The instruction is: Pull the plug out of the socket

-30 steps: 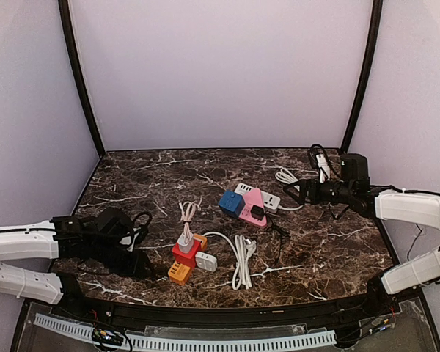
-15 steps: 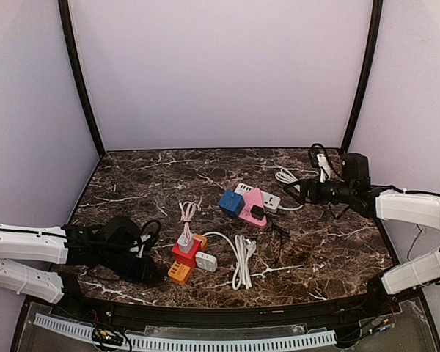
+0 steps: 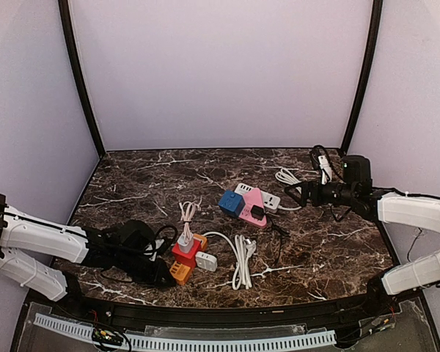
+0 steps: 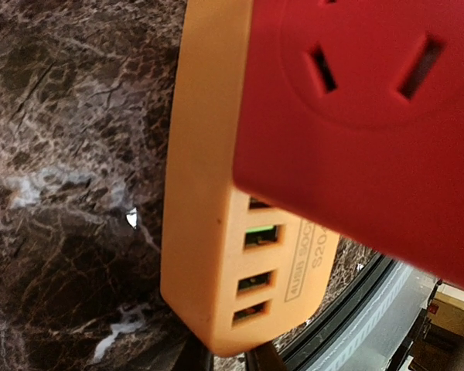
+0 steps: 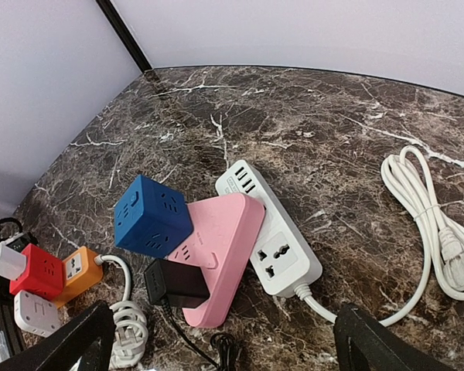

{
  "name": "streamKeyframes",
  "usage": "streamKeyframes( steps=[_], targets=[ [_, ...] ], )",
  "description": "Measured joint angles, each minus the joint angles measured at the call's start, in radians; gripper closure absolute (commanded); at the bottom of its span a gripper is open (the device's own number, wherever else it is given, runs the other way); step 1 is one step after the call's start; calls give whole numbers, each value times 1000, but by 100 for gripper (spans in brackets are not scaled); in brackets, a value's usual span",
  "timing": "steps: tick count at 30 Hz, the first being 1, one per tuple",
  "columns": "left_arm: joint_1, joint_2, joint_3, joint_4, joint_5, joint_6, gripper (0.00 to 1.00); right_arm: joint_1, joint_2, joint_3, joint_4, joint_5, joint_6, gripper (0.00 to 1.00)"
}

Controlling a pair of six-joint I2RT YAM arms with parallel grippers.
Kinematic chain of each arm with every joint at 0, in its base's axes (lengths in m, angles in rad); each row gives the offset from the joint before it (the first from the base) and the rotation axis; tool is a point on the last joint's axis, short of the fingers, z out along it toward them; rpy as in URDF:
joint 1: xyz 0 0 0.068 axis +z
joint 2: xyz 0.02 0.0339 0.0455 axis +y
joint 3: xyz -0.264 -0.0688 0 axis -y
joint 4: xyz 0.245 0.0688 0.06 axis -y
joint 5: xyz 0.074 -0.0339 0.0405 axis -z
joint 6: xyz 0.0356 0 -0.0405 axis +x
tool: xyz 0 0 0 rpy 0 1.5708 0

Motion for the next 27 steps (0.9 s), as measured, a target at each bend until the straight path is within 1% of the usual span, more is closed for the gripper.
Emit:
streamKeyframes(
  steps=[9, 21, 27],
  targets=[
    [-3, 50, 5, 66, 10, 0, 87, 0, 0, 0, 0, -16, 1, 1],
    [-3, 146, 80, 115, -13, 23, 88, 0, 0, 0, 0, -32, 1, 1],
    [33, 173, 95, 133, -19, 40, 89, 0, 0, 0, 0, -48, 1, 1]
  ],
)
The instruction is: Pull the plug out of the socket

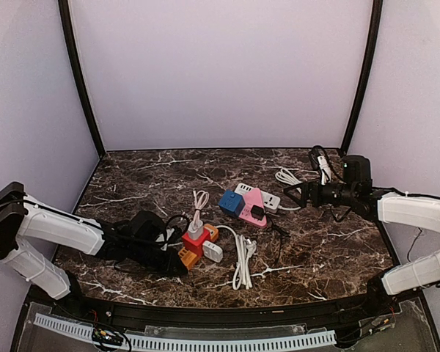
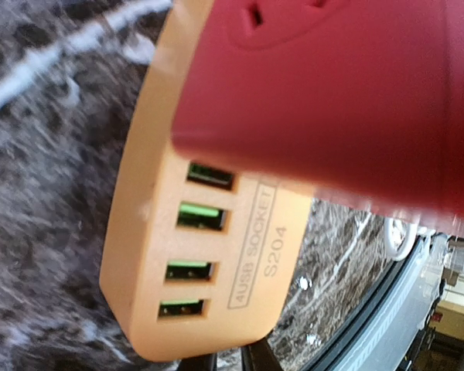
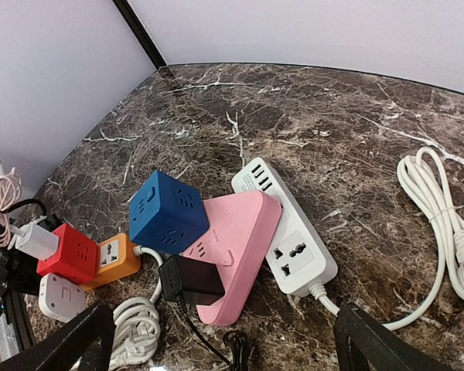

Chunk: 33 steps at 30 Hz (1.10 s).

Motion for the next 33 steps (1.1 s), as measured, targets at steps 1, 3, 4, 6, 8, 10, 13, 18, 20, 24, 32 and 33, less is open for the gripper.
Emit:
streamKeyframes(
  steps=[1, 3, 4, 6, 8, 10, 13, 18, 20, 24, 32, 33],
  targets=[
    [13, 2, 1, 4, -1, 4, 89, 0, 0, 0, 0, -3, 0, 1],
    [37, 11, 3, 18, -2, 13, 89, 0, 0, -1, 0, -10, 0, 1],
    [46, 19, 6, 24, -1, 16, 89, 0, -2, -2, 0, -14, 1, 1],
    [62, 52, 21, 41, 0, 22, 90, 1, -11, -11, 0, -21, 2, 1],
    [72, 83, 39, 62, 7, 26, 90, 6, -27, -22, -5, -23, 2, 1],
    [84, 117, 60, 90, 13, 33, 90, 26, -44, -25, -16, -23, 0, 1],
    [102, 155, 84, 125, 21, 43, 88, 54, -51, -25, -26, -20, -4, 2],
    [142, 156, 85, 152, 37, 68, 68, 110, -47, -23, -50, -8, -22, 6],
    [147, 116, 72, 150, 37, 85, 55, 140, -40, -15, -61, 5, -25, 7],
    [147, -86, 35, 109, 27, 139, 32, 231, -23, 2, -75, 41, -34, 8],
    [146, -368, 56, 24, -138, 328, 13, 435, 37, -4, 37, 172, -22, 9],
    [146, -366, 56, 32, -159, 354, 12, 460, 53, -9, 71, 192, -19, 9]
  ],
)
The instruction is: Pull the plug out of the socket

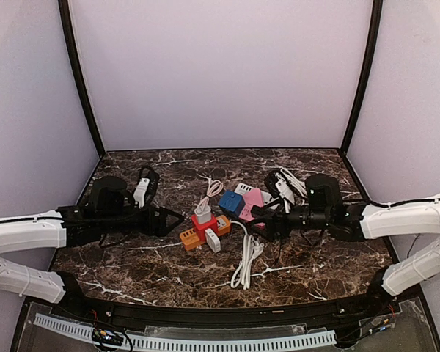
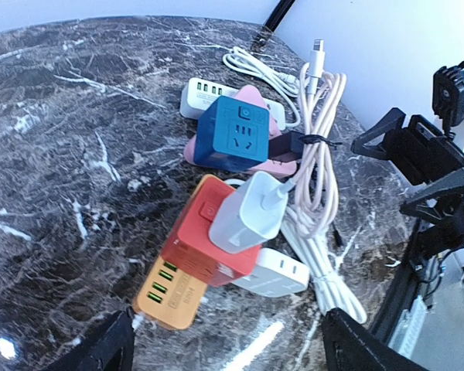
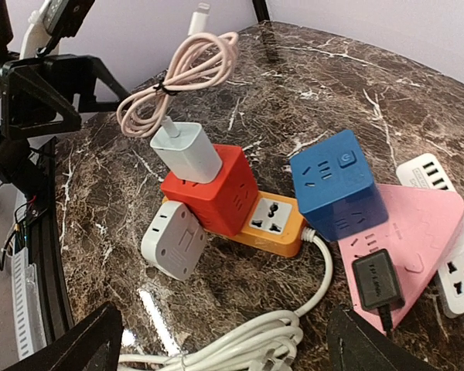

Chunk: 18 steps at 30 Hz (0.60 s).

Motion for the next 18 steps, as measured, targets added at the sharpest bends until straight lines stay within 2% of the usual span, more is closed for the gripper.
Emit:
streamKeyframes(
  steps=[8, 18],
  targets=[
    [0, 28, -68, 135, -86, 191, 14, 176, 192, -10, 266, 204, 9, 4],
    [0, 71, -90, 283, -40, 425, 19, 364, 463, 116, 449, 495, -54, 2]
  ],
)
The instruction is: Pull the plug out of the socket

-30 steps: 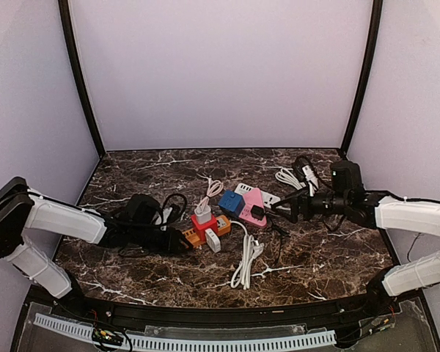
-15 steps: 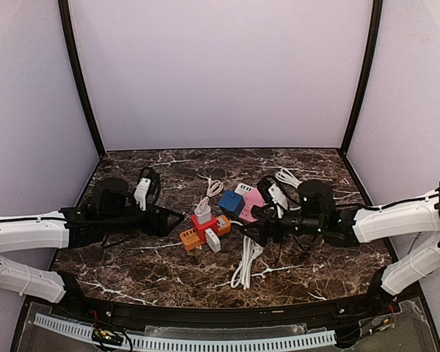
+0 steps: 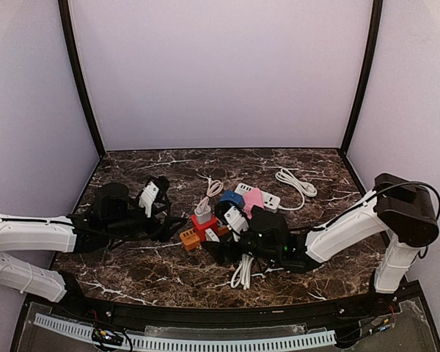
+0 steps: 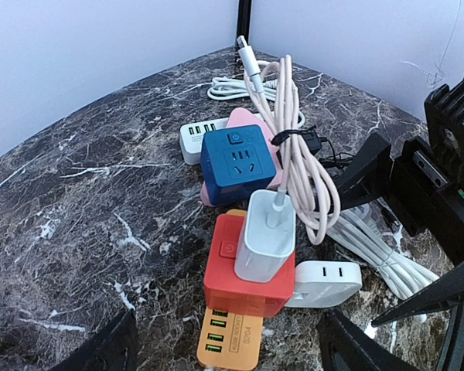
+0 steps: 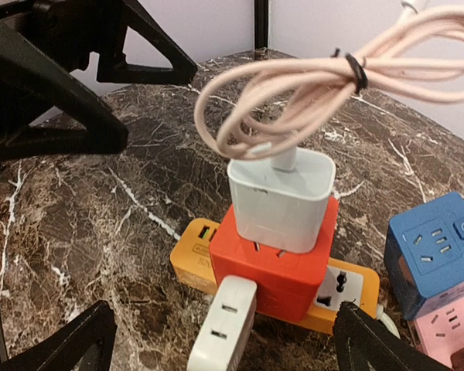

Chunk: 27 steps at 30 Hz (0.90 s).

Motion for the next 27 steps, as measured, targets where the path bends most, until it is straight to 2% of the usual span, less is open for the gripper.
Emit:
streamKeyframes(
  steps=[6, 18, 23, 27],
  targets=[
    [0, 18, 0, 35, 6, 40, 19, 26, 75, 81, 51, 107, -11, 2],
    [0, -12, -1, 45, -12, 57, 19, 28, 225, 193, 77, 215, -32, 5],
    [0, -12, -1, 45, -11, 58, 19, 27, 259, 221, 84, 254, -47, 11],
    [0, -12, -1, 45, -8, 60, 19, 19, 280, 225, 93, 266, -57, 23]
  ],
)
